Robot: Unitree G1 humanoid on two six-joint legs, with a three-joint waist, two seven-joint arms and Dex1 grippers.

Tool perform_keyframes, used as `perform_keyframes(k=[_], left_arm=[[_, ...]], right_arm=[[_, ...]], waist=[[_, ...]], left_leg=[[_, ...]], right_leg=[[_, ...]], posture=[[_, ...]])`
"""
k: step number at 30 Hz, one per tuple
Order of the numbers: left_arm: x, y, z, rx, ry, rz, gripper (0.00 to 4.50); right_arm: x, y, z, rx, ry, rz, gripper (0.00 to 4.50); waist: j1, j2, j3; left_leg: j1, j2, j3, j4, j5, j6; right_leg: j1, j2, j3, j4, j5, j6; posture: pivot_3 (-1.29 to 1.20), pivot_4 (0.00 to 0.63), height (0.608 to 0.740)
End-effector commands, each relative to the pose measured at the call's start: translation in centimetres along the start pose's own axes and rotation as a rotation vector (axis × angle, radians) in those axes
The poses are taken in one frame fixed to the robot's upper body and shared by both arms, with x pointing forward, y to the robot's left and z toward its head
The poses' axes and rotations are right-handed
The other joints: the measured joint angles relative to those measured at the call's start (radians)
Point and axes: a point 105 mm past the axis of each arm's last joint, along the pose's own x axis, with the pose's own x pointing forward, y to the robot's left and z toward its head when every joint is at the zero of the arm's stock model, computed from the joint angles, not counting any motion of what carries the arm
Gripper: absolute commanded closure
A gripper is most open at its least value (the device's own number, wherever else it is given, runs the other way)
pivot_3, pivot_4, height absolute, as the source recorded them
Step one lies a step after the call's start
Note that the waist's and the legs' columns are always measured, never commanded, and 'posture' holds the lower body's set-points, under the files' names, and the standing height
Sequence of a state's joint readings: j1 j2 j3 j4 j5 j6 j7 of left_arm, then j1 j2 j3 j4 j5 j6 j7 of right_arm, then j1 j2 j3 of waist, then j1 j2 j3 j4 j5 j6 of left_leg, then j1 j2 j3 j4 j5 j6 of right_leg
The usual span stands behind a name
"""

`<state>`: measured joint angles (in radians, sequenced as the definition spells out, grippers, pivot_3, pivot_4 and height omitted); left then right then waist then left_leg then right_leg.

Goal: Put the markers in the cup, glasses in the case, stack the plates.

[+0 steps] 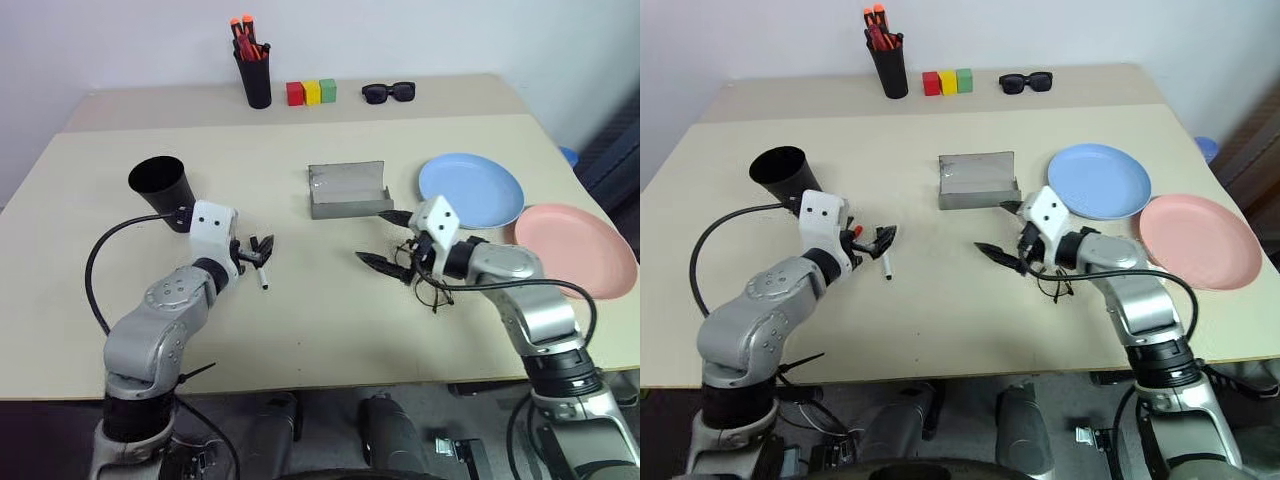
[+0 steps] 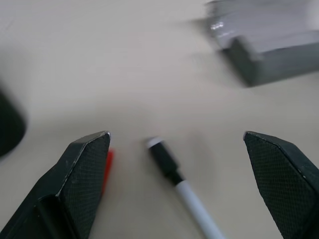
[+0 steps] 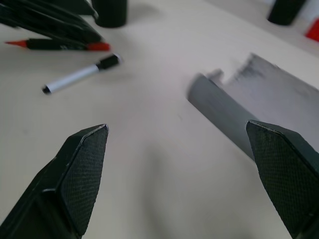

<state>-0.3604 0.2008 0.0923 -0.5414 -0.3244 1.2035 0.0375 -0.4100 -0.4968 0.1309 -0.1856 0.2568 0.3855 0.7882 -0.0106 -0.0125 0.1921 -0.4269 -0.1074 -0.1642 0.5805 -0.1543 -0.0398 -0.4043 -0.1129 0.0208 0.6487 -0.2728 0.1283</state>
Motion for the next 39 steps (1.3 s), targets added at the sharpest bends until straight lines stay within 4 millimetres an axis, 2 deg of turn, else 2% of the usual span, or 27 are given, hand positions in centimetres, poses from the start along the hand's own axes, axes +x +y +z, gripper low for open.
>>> perform_keyframes(k=[1, 4, 9, 18, 21, 28, 31, 34, 36, 39], left_arm=[[-0.5, 0.6, 0.3, -0.012, 0.091, 0.097, 0.09], [-0.9, 0.6, 0.6, -0.032, 0.124, 0.142, 0.09], [-0.7, 0.4, -1.7, -0.065, 0.248, 0.201, 0.09], [-0.1, -1.1, -3.8, -0.135, 0.333, 0.099, 0.09], [0.2, -1.4, -3.9, -0.12, 0.35, 0.091, 0.96], [0.4, -1.0, -4.3, -0.09, 0.382, 0.119, 4.46], [0.4, -1.2, -3.6, -0.089, 0.358, 0.101, 4.46], [0.2, -2.7, -0.9, -0.15, 0.246, -0.01, 4.46], [0.1, -2.8, 1.0, -0.15, 0.144, -0.013, 4.46], [-0.7, -3.0, 5.5, -0.064, -0.147, -0.057, 4.46]], right_arm=[[1.5, 2.2, 2.2, -0.042, -0.073, 0.059, 0.0], [1.9, 3.1, 2.0, -0.034, -0.07, 0.076, 0.0], [2.2, 3.6, 2.0, -0.027, -0.077, 0.102, 0.0], [2.4, 4.1, 1.7, -0.027, -0.067, 0.137, 0.0], [2.4, 4.2, 1.5, -0.024, -0.066, 0.136, 0.0], [2.5, 4.5, 1.6, -0.015, -0.072, 0.128, 0.0], [2.4, 4.6, 1.5, -0.012, -0.071, 0.129, 0.0], [2.4, 4.6, 1.4, -0.01, -0.07, 0.13, 0.0], [2.5, 4.6, 1.4, -0.009, -0.071, 0.129, 0.0], [2.8, 4.1, 1.7, -0.012, -0.083, 0.106, 0.0]], waist=[[-0.001, -0.001, 0.0], [-0.001, -0.001, 0.0], [-0.001, -0.001, 0.0], [-0.001, -0.001, 0.0], [0.001, -0.001, -0.001], [0.006, -0.001, -0.001], [0.006, -0.001, -0.001], [0.009, -0.001, -0.001], [0.012, -0.003, 0.0], [0.002, -0.003, 0.0]], left_leg=[[0.0, 0.0, 0.0, 0.0, 0.0, 0.0], [0.0, 0.0, 0.0, 0.0, 0.0, 0.0], [0.0, 0.0, 0.0, 0.0, 0.0, -0.001], [0.0, 0.0, 0.001, 0.0, 0.0, -0.001], [0.001, 0.0, 0.001, 0.0, 0.0, -0.001], [0.001, -0.001, 0.0, 0.001, 0.0, -0.001], [0.001, -0.001, 0.0, 0.001, 0.0, -0.001], [0.001, -0.001, 0.0, 0.002, 0.0, -0.001], [0.0, -0.001, 0.0, 0.002, 0.0, -0.001], [0.0, 0.0, 0.001, 0.002, 0.0, -0.001]], right_leg=[[0.0, 0.0, -0.001, 0.0, 0.0, 0.0], [0.0, 0.0, -0.001, 0.0, 0.0, 0.001], [0.0, 0.0, -0.001, 0.0, 0.0, 0.001], [0.001, 0.0, -0.001, 0.0, 0.0, 0.001], [0.001, 0.0, -0.001, 0.0, 0.0, 0.001], [0.002, 0.0, -0.001, 0.0, 0.0, 0.001], [0.002, 0.0, -0.001, 0.0, 0.0, 0.001], [0.002, 0.0, -0.001, 0.0, 0.0, 0.001], [0.002, 0.0, -0.002, 0.0, 0.0, 0.001], [0.001, 0.0, -0.001, 0.0, 0.0, 0.001]], posture=[[0.0, 0.15, 0.74], [0.0, 0.15, 0.74], [0.0, 0.15, 0.74], [0.0, 0.15, 0.74], [0.0, 0.15, 0.74], [0.0, 0.15, 0.74], [0.0, 0.15, 0.74], [0.0, 0.15, 0.74], [0.0, 0.15, 0.74], [0.0, 0.15, 0.74]])
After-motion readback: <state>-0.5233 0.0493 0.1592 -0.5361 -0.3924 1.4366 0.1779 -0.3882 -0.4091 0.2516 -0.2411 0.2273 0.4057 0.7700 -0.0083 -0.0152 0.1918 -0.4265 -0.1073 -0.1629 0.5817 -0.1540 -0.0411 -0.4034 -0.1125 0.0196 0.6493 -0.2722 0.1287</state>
